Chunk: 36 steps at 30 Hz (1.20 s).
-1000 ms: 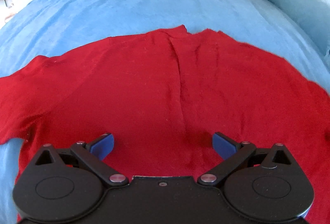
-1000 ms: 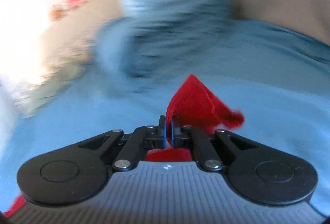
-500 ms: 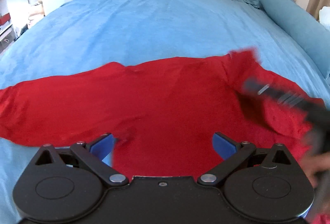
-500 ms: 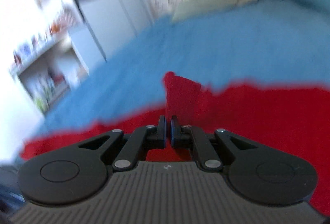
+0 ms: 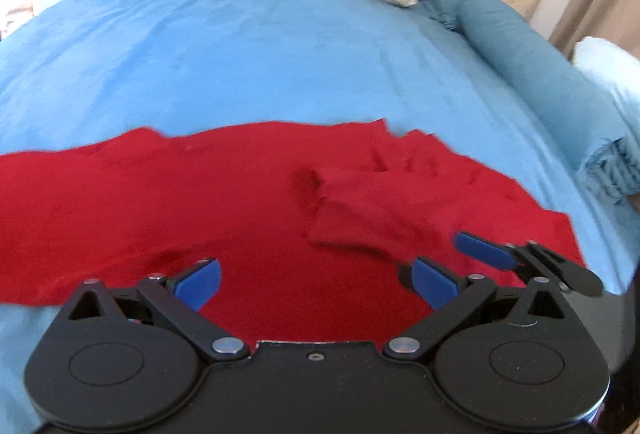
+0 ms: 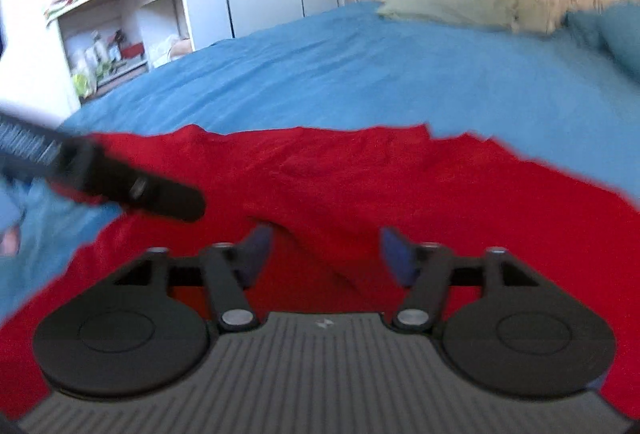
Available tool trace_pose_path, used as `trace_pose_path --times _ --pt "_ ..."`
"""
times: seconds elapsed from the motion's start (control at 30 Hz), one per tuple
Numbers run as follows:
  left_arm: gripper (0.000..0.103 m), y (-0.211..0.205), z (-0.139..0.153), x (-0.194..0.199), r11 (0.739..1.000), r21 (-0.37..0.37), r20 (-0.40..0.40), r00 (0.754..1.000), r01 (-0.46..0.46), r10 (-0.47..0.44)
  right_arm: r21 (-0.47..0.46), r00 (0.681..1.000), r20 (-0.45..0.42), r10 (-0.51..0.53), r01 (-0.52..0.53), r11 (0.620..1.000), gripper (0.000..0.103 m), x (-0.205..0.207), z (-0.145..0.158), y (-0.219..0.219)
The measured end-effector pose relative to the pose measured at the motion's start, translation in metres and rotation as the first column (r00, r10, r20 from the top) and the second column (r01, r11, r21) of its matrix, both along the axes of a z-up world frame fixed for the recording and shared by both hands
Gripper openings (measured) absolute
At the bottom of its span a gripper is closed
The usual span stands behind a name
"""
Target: Fold small clothes
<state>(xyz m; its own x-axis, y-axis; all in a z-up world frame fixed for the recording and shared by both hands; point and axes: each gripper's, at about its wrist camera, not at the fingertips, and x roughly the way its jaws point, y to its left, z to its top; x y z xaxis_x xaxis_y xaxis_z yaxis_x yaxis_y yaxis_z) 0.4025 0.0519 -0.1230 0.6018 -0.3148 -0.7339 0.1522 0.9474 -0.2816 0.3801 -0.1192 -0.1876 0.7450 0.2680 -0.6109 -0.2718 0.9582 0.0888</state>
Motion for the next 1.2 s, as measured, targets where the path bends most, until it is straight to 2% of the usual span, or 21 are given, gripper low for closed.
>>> trace_pose_path --times 0.03,0.07,0.1,0.2,0.23,0.3,0.33,0.43,0.57,0.63,0.7,0.73,0.77,0.8,1.0,1.1,1.2 --pt "0.103 -0.004 0.002 0.001 1.000 -0.008 0.011 1.000 0.013 -0.013 -0.026 1.000 0.008 0.006 -0.006 1.000 0.091 0.001 0.007 -0.012" --pt "0.103 -0.011 0.005 0.002 0.999 -0.015 0.026 0.999 0.031 -0.031 -0.049 1.000 0.010 0.010 -0.009 0.999 0.100 -0.005 0.013 -0.020" --pt "0.103 -0.019 0.005 0.004 0.999 -0.013 0.032 0.998 0.045 -0.044 -0.067 1.000 0.012 0.000 0.001 0.998 0.103 -0.015 0.019 -0.028" --pt "0.101 -0.041 -0.004 0.010 0.998 0.010 0.016 0.998 0.062 -0.062 -0.089 0.996 0.047 -0.082 0.085 0.992 0.103 -0.044 0.028 -0.054" --pt "0.098 -0.047 -0.008 0.012 0.998 0.003 0.003 0.998 0.058 -0.058 -0.091 0.992 0.051 -0.113 0.117 0.989 0.103 -0.052 0.028 -0.062" --pt "0.086 -0.052 -0.017 0.015 0.999 -0.029 -0.027 0.999 0.024 -0.025 -0.100 0.986 0.034 -0.164 0.167 0.981 0.103 -0.063 0.024 -0.073" --pt "0.086 -0.053 -0.021 0.017 0.999 -0.046 -0.049 0.999 0.001 -0.004 -0.098 0.982 0.026 -0.188 0.190 0.977 0.103 -0.067 0.022 -0.078" --pt "0.082 -0.053 -0.032 0.023 0.995 -0.079 -0.082 0.995 -0.055 0.048 -0.045 0.973 0.010 -0.232 0.232 0.972 0.103 -0.081 0.017 -0.093" --pt "0.074 -0.060 -0.039 0.033 0.995 -0.055 -0.069 0.995 -0.081 0.077 0.027 0.967 0.006 -0.256 0.256 0.966 0.103 -0.095 0.014 -0.107" --pt "0.063 -0.065 -0.039 0.040 0.996 -0.025 -0.051 0.995 -0.085 0.083 0.035 0.963 0.005 -0.270 0.270 0.962 0.103 -0.097 0.012 -0.110" --pt "0.044 -0.067 -0.039 0.046 0.995 0.004 -0.045 0.994 -0.100 0.101 0.031 0.960 -0.004 -0.281 0.281 0.959 0.103 -0.095 0.011 -0.110" --pt "0.038 -0.068 -0.039 0.049 0.994 0.009 -0.043 0.993 -0.107 0.107 0.028 0.959 -0.009 -0.283 0.283 0.959 0.103 -0.095 0.010 -0.111" --pt "0.017 -0.068 -0.038 0.052 0.994 0.013 -0.046 0.993 -0.106 0.107 0.024 0.959 -0.016 -0.284 0.285 0.958 0.103 -0.094 0.009 -0.111" --pt "0.006 -0.068 -0.038 0.053 0.995 0.020 -0.049 0.994 -0.101 0.102 0.017 0.957 -0.026 -0.287 0.288 0.957 0.103 -0.094 0.007 -0.114" --pt "0.006 -0.066 -0.028 0.048 0.995 0.048 0.006 0.996 -0.090 0.090 -0.003 0.938 -0.076 -0.339 0.340 0.940 0.103 -0.093 -0.003 -0.134" --pt "0.006 -0.060 -0.011 0.044 0.995 0.038 0.059 0.994 -0.096 0.093 -0.004 0.930 -0.060 -0.363 0.363 0.932 0.103 -0.092 -0.001 -0.145" --pt "0.006 -0.048 0.009 0.038 0.991 0.067 0.131 0.985 -0.120 0.111 -0.003 0.929 -0.067 -0.363 0.364 0.931 0.103 -0.091 0.001 -0.148"
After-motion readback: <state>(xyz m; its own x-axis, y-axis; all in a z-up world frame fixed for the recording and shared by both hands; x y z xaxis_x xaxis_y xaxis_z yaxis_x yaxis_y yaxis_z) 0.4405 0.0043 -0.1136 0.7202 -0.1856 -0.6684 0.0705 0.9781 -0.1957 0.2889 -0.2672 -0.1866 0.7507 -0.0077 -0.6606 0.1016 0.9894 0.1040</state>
